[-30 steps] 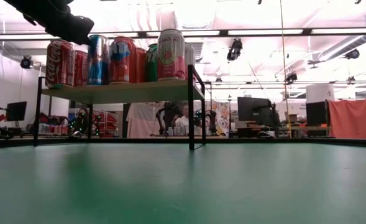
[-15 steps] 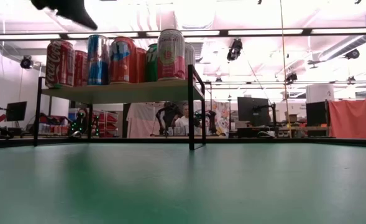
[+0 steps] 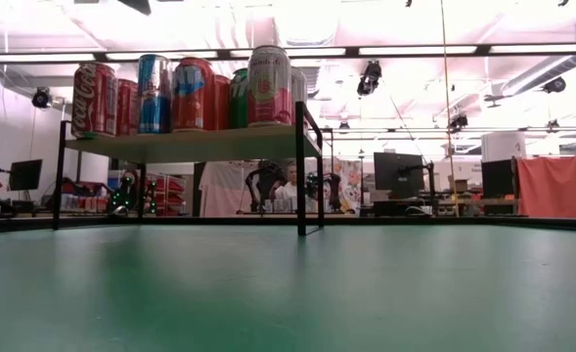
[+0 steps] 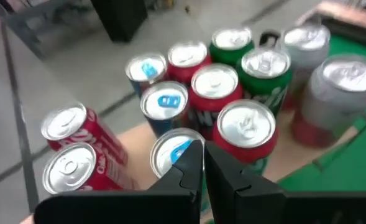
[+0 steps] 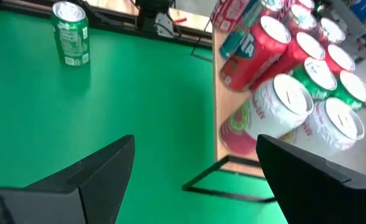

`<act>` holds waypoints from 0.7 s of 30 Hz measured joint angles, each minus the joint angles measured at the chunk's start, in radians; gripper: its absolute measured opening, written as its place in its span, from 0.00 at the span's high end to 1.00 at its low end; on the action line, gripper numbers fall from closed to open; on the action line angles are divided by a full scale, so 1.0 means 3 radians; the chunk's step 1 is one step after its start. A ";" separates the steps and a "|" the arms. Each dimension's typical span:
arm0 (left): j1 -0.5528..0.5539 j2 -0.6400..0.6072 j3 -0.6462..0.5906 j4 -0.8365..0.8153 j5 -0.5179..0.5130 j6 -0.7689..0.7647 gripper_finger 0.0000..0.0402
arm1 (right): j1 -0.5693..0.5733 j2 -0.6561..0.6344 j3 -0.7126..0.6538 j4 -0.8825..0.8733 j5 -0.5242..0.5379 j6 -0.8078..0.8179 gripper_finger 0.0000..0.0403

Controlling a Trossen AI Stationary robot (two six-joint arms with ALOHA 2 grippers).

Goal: Place canned beverage on shelf
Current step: Put the blue/white soda can on the shelf aligned with the other blue/white soda can

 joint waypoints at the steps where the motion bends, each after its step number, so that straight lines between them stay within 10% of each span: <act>1: 0.0121 0.0000 0.0029 0.0003 0.0155 0.0097 1.00 | 0.0000 -0.0006 0.0000 -0.0041 0.0001 0.0047 0.19; 9: 0.1082 0.0130 0.0110 0.0008 0.1136 0.0788 1.00 | -0.0024 -0.0054 0.0052 -0.0395 0.0001 0.0410 0.19; 21: 0.1263 0.0278 0.0096 0.0003 0.1263 0.0919 1.00 | -0.0029 -0.0071 0.0053 -0.0634 0.0014 0.0632 0.19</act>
